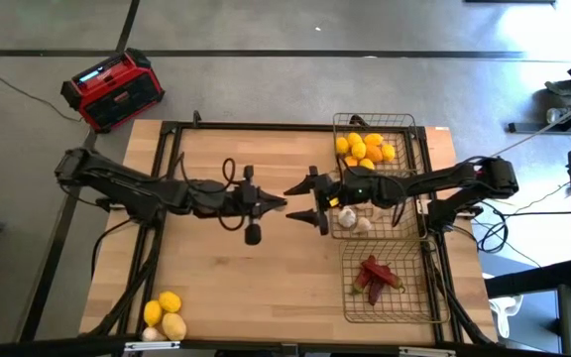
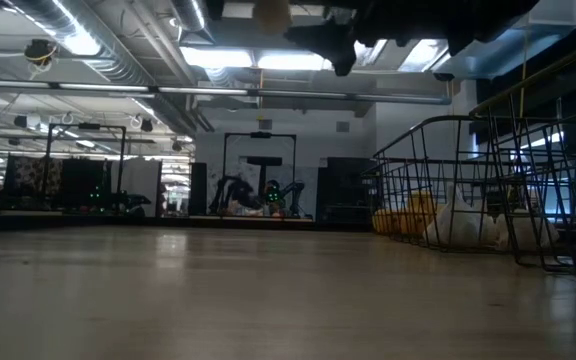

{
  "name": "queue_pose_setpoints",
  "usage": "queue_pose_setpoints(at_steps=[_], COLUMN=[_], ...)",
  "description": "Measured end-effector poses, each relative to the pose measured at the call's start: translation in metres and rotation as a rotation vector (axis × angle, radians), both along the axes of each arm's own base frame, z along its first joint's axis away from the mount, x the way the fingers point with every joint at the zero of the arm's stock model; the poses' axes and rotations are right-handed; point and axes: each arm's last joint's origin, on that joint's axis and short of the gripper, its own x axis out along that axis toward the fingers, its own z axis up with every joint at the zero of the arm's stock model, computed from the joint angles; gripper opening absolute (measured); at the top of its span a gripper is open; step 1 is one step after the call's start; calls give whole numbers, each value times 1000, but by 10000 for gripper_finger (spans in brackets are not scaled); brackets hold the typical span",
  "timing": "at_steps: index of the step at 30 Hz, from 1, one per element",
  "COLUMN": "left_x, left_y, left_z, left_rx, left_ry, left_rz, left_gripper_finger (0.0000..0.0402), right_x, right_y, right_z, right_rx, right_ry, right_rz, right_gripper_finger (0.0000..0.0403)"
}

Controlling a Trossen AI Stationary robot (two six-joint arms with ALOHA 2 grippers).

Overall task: Sort produce into baskets
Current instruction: Put the white garlic into the middle wire basket

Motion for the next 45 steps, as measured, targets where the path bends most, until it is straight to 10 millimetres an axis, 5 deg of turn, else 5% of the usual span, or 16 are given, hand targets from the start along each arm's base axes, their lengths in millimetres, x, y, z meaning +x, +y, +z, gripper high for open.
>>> queue_pose_setpoints(at_steps=[13, 26, 35, 45], left_x=[24, 24, 20, 7], left_y=[-2, -2, -1, -4], left_z=[-15, -16, -19, -34], left_rx=[-7, -58, -48, -72], left_ry=[-66, -63, -3, 207], left_rz=[6, 13, 15, 21], left_gripper_finger=[6, 16, 124, 150], right_x=[9, 9, 6, -37], right_y=[-1, 0, 0, -4], right_z=[-10, -11, -11, 15], right_rx=[22, -17, -43, -126], right_ry=[-8, -8, 19, 199], right_rz=[-31, -5, -3, -113], right_gripper_finger=[300, 127, 150, 150])
